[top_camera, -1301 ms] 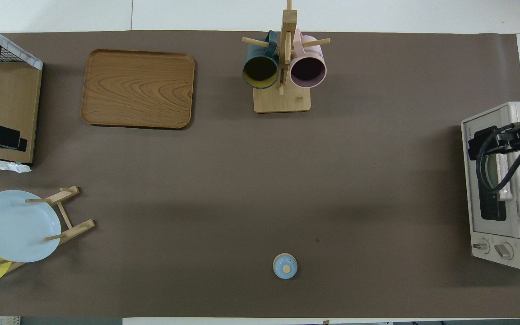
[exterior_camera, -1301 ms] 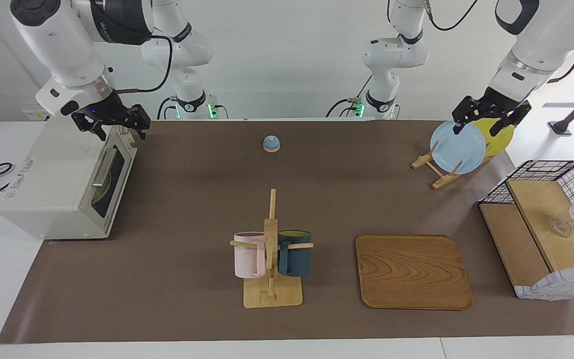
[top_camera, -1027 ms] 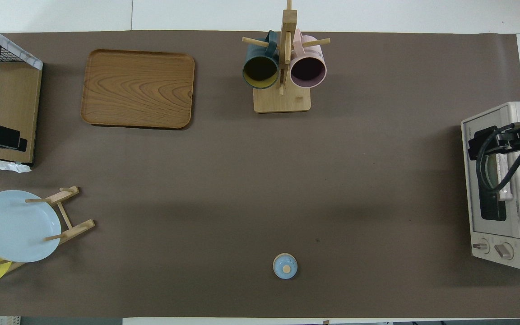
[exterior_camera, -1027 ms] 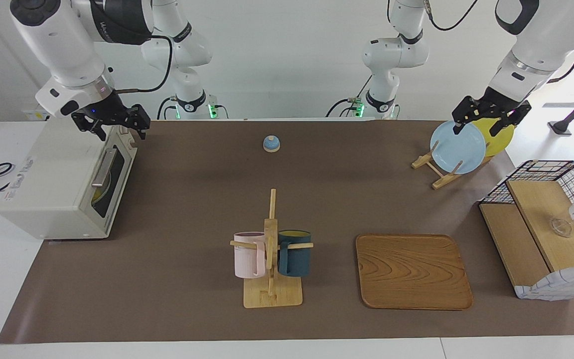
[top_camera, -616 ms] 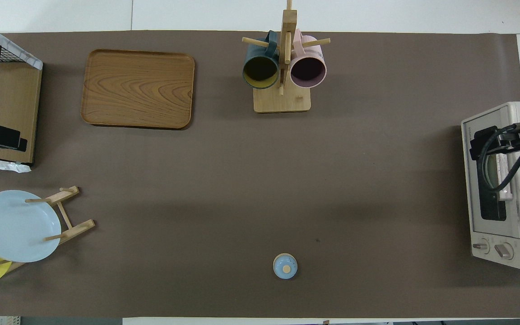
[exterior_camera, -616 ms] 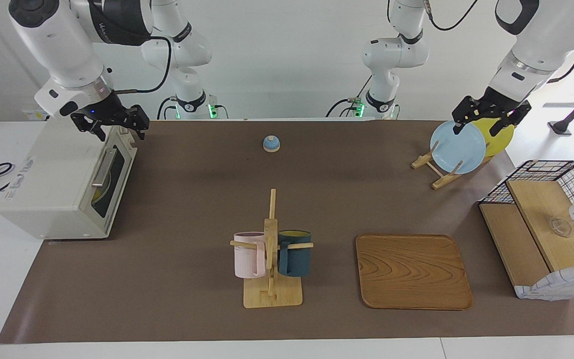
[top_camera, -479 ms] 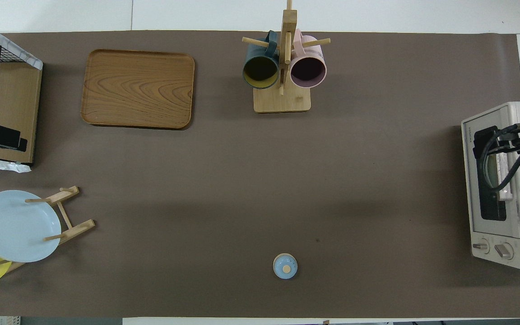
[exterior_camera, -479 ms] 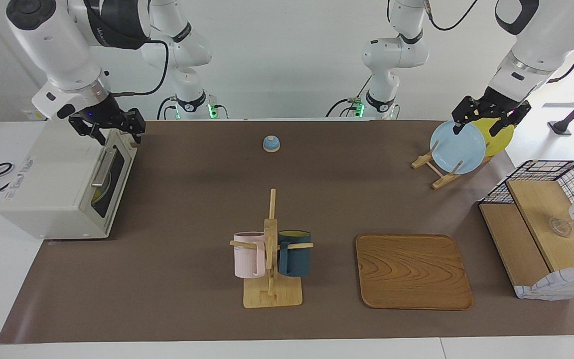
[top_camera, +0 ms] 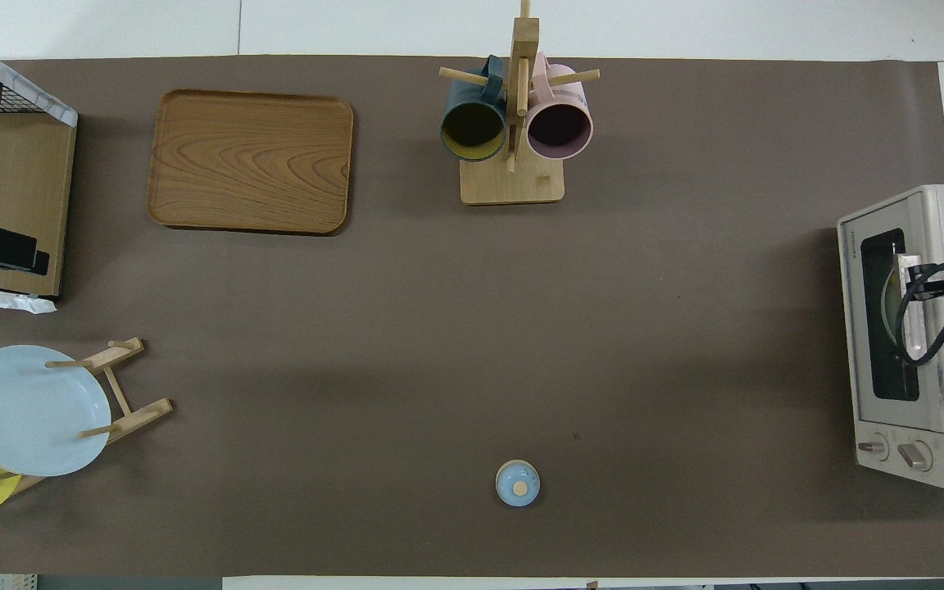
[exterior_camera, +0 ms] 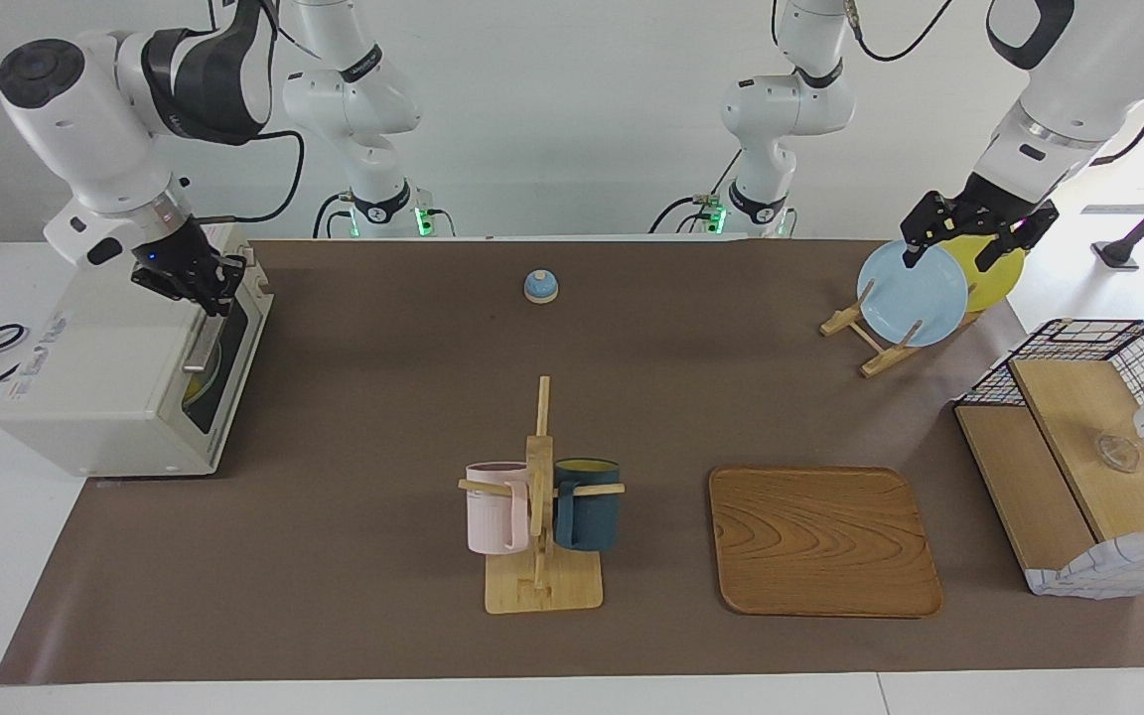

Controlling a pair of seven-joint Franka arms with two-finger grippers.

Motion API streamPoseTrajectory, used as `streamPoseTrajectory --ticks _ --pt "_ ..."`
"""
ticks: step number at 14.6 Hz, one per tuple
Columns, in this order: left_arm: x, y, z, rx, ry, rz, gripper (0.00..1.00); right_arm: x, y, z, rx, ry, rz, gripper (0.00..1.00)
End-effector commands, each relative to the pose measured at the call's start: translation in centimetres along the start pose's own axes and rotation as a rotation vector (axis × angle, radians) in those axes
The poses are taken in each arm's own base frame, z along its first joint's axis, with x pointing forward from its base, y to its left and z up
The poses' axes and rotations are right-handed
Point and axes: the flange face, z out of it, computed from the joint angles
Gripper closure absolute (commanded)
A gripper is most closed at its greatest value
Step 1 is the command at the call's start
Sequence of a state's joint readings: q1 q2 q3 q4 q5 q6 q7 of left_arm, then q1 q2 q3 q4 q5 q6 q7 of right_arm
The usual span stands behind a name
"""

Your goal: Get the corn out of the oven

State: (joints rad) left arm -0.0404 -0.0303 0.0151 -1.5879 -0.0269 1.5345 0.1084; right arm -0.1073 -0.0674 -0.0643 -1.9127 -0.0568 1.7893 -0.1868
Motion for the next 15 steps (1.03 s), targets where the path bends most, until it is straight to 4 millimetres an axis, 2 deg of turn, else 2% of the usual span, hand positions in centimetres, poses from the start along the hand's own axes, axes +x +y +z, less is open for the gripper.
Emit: streamPoseTrajectory --ticks 1,10,15 --pt "-0.7 0.0 -0.3 0.002 -0.002 -0.008 0.00 -1.3 2.2 2.3 0.008 0.011 0.024 1.00" --pt "-0.7 0.0 -0.3 0.002 -0.002 -0.009 0.00 -1.6 3.8 4.3 0.009 0.018 0.046 1.00" --pt "-0.7 0.0 -0.3 0.002 -0.002 -0.009 0.00 -1.2 3.3 4.9 0.007 0.021 0.044 1.00"
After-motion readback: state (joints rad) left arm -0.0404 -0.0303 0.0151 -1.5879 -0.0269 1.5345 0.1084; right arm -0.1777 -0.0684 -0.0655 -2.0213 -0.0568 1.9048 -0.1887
